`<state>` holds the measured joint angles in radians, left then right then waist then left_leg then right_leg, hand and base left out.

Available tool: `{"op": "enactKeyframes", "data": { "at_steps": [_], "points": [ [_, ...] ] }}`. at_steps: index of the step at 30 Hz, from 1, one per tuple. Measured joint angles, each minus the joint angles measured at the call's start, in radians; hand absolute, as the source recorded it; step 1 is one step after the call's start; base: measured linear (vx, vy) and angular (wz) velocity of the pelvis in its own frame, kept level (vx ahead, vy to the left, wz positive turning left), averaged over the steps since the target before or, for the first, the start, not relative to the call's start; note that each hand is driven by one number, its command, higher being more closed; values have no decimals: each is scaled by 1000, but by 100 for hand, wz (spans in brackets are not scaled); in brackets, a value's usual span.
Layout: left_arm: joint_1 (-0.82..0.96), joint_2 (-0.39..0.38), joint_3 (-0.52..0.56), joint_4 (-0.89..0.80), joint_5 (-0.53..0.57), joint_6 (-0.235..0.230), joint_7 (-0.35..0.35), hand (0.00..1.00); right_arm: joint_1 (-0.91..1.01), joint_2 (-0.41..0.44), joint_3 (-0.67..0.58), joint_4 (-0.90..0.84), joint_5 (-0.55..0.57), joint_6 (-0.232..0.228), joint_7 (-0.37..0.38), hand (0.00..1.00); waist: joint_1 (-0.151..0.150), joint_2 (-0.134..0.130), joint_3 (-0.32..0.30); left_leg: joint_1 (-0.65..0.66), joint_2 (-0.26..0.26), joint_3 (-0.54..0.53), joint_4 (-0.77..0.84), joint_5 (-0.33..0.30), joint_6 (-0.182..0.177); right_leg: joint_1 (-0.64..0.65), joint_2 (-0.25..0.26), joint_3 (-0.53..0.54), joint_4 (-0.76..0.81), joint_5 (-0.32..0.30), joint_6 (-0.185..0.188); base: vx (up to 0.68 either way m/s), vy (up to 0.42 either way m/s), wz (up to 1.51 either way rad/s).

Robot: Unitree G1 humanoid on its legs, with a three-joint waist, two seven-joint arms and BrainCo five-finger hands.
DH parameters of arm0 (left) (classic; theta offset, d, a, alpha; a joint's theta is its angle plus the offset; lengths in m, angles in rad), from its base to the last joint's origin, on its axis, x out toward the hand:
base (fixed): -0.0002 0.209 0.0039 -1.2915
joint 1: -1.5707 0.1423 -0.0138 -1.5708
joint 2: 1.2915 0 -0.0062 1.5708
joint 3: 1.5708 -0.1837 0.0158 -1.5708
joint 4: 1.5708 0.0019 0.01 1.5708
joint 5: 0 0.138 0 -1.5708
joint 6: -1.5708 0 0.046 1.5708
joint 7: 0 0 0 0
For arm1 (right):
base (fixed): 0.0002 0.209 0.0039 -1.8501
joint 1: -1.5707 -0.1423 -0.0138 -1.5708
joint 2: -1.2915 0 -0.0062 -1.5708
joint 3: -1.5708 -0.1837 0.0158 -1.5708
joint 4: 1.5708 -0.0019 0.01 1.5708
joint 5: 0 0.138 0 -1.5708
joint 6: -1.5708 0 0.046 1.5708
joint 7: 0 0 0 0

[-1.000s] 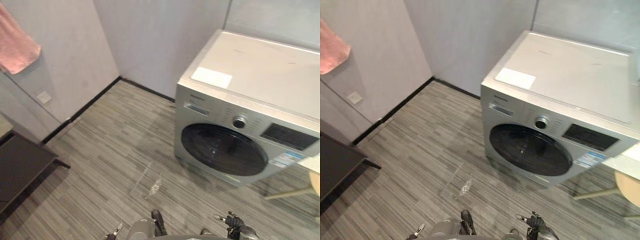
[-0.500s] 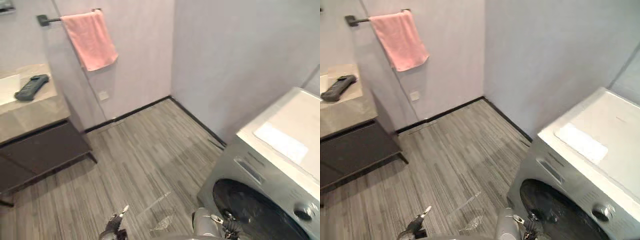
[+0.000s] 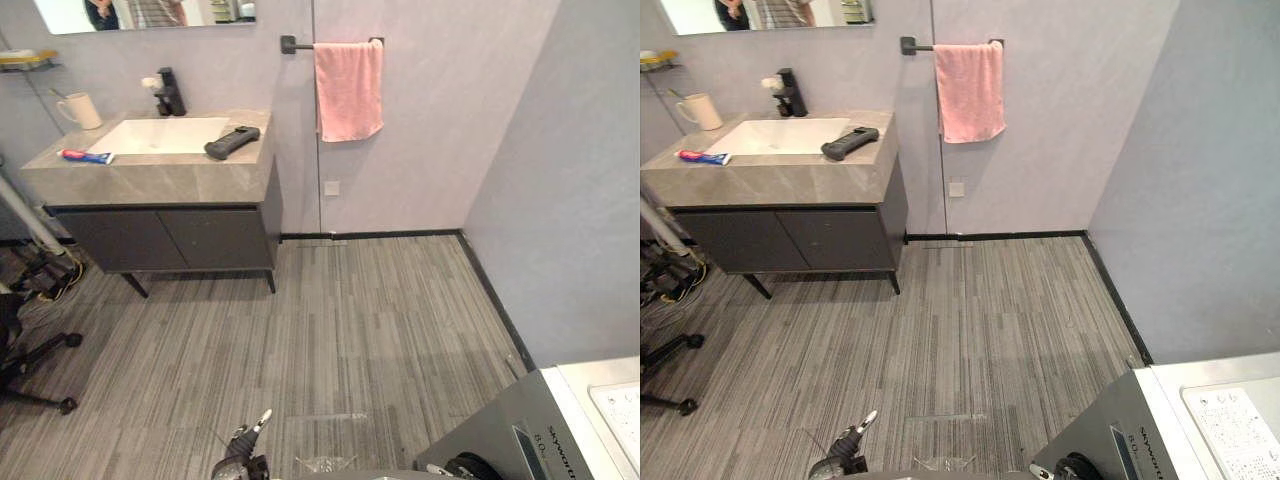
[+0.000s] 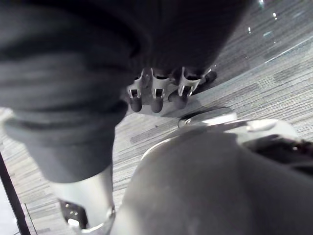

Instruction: Pick up the laundry basket with both hands and put the clothes into the washing machine.

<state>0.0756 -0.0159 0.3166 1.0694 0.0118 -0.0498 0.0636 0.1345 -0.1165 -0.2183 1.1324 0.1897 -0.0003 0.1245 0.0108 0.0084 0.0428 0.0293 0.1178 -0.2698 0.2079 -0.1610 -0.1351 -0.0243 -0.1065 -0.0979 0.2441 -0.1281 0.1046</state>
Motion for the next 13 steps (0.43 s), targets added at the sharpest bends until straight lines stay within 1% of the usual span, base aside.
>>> {"op": "enactKeyframes", "data": {
  "at_steps": [1,2,3,4,5,6,7,8,9,10,11,13],
  "points": [
    [9,3,1,-1,-1,1,2,0,0,4,-3,1,0,-4,-7,0,-1,-3,1,-22,-4,10,30,0,0,5,-1,-12,-7,0,0,-163,-7,75],
    [12,12,0,-2,-1,2,3,0,0,14,-23,4,1,-16,-27,0,-1,-8,1,-66,-5,55,76,3,4,5,-4,-35,-14,0,0,-147,31,86],
    [13,20,0,-2,-2,2,3,0,-3,27,-54,11,4,-23,-50,0,1,-16,0,-81,0,105,78,19,14,4,-17,-44,-14,0,0,-157,50,79],
    [12,24,0,-1,-3,1,3,0,-7,34,-66,15,6,-25,-60,0,4,-23,2,-83,2,139,66,34,19,4,-22,-46,-14,0,0,-171,71,51],
    [14,35,-1,0,-4,1,3,0,-14,44,-82,26,10,-29,-70,0,5,-36,3,-79,5,207,31,64,39,4,-37,-49,-19,0,0,-212,54,18],
    [19,40,-1,2,-6,1,4,0,-19,50,-86,25,14,-34,-78,0,5,-40,2,-61,5,258,-25,87,58,3,-37,-41,-28,0,1,-204,38,6],
    [22,40,-2,3,-6,1,4,0,-18,51,-86,25,16,-35,-80,0,3,-32,3,-46,4,277,-61,106,58,4,-38,-33,-39,1,2,-141,37,-4],
    [23,40,-7,14,-5,1,4,0,-18,53,-87,23,19,-37,-81,0,0,-32,-3,-15,-2,301,-145,131,57,7,-40,-15,-69,1,3,-64,39,-2],
    [23,42,-10,25,-4,2,4,0,-16,53,-89,22,19,-38,-81,0,-3,-35,-11,4,-13,307,-213,142,63,4,-44,-5,-93,4,7,-63,75,10],
    [23,48,-17,31,-4,1,3,0,-9,57,-105,23,18,-37,-81,0,-12,-28,-19,18,-25,307,-283,150,75,1,-51,-6,-116,5,8,-40,66,24],
    [23,56,-34,33,-5,2,3,0,-8,62,-120,26,18,-35,-81,0,-26,-30,-19,16,-32,301,-310,151,77,0,-55,-6,-129,5,9,-23,65,37],
    [22,65,-49,41,-12,1,2,0,-5,62,-130,39,18,-33,-81,0,-45,-30,-16,0,-39,299,-310,151,76,-1,-58,-5,-149,6,10,-5,50,39]
  ]
}}
